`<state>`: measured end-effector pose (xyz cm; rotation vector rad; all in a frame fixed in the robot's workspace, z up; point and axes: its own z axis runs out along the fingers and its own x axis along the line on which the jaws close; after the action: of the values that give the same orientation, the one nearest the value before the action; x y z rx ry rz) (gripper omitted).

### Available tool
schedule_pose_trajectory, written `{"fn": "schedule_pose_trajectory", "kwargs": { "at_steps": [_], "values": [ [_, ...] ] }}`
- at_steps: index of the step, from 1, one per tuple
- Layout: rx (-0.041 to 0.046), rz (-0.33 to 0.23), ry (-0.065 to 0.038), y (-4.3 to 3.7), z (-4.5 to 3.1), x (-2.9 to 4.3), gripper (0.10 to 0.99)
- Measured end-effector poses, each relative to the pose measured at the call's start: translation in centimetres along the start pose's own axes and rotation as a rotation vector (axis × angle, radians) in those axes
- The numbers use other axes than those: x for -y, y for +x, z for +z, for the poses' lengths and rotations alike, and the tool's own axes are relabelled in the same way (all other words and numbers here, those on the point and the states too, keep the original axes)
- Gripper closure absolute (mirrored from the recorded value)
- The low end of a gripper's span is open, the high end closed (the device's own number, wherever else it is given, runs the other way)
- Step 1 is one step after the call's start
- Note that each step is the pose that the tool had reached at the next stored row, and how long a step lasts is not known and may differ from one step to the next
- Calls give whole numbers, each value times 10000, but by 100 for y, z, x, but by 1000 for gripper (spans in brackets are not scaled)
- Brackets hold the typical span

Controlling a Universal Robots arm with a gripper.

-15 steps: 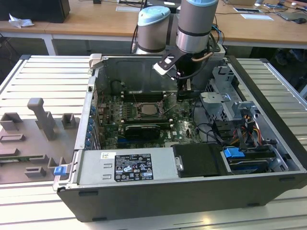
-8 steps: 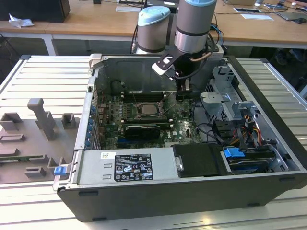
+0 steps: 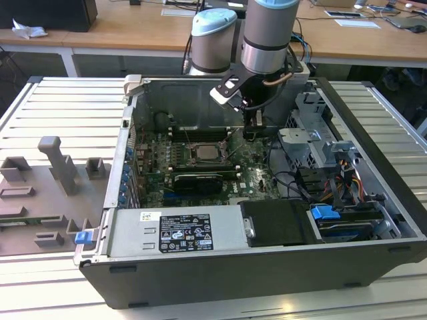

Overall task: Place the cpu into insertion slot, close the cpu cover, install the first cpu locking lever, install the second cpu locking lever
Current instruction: 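Close the cpu cover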

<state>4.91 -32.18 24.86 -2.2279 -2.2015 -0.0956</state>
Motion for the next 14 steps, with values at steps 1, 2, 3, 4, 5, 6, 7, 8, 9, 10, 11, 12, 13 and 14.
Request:
{"fn": "schedule_pose_trajectory", "kwargs": {
  "at_steps": [1, 2, 3, 4, 5, 6, 7, 8, 9, 10, 11, 12, 13, 14],
  "values": [
    [0, 0, 0, 0, 0, 1, 980],
    [-1, 0, 0, 0, 0, 3, 980],
    [0, 1, 0, 0, 0, 4, 980],
    [-1, 1, 0, 0, 0, 6, 980],
    [0, 0, 0, 0, 0, 7, 980],
    [0, 1, 0, 0, 0, 8, 980],
    [0, 0, 0, 0, 0, 10, 980],
    [0, 1, 0, 0, 0, 11, 980],
    [0, 0, 0, 0, 0, 13, 980],
    [-1, 0, 0, 0, 0, 15, 980],
    [0, 0, 0, 0, -1, 17, 980],
    [0, 1, 0, 0, -1, 19, 980],
    [-1, 1, 0, 0, 0, 20, 980],
    [0, 0, 0, 0, -1, 23, 980]
  ]
}}
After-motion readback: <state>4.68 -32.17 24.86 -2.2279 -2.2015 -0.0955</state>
